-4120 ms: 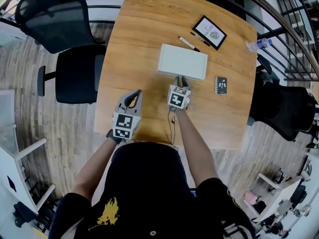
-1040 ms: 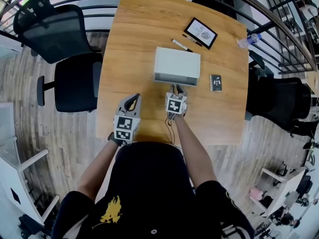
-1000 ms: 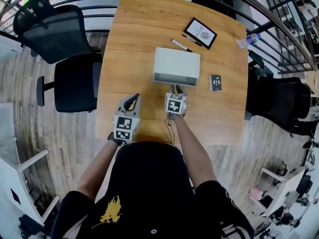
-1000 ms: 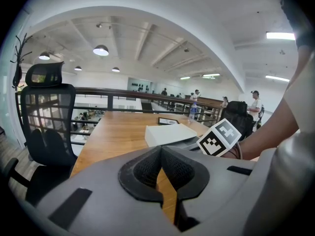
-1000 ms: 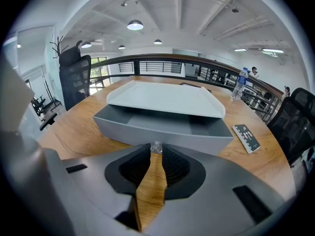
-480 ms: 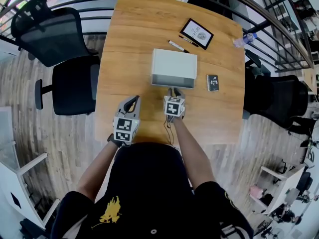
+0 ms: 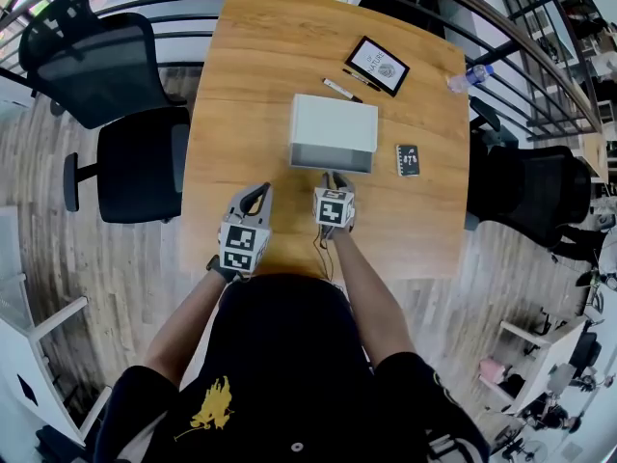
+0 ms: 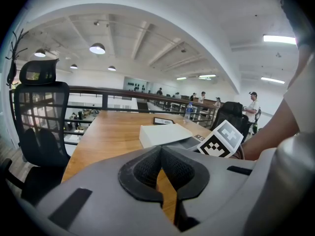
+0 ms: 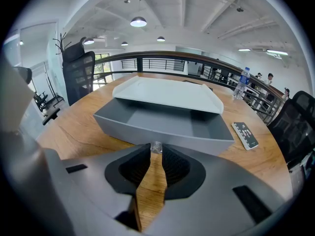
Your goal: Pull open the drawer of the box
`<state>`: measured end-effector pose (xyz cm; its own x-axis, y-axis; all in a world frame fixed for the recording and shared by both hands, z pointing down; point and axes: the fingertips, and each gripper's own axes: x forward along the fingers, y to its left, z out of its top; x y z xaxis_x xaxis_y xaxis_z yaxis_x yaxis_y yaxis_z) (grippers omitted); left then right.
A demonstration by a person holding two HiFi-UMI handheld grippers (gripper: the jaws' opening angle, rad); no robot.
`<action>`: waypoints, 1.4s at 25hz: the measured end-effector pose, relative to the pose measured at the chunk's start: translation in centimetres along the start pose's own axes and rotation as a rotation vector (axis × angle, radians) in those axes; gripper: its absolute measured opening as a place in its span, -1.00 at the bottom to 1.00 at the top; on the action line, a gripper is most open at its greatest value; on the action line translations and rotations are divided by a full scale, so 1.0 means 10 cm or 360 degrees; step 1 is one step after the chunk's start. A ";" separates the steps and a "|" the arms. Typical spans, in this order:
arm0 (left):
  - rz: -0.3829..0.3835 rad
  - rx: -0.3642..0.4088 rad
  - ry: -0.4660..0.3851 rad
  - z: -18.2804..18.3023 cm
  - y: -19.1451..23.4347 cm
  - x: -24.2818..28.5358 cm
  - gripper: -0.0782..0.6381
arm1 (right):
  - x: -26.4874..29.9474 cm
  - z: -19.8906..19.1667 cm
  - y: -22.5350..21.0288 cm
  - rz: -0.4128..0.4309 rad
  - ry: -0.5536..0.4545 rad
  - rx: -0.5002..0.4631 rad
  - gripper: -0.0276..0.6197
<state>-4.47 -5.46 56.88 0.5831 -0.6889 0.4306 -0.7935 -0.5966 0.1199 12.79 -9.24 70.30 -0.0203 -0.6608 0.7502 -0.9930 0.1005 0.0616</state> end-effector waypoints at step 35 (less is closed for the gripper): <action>-0.0065 0.0014 0.0014 -0.10 -0.11 -0.05 -0.74 | -0.22 -0.36 0.08 -0.0004 0.0060 0.0026 -0.70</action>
<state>-4.05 -4.08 57.44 0.6135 -0.6603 0.4330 -0.7674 -0.6279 0.1299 12.45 -5.02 71.10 -0.0135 -0.6324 0.7746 -0.9949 0.0862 0.0531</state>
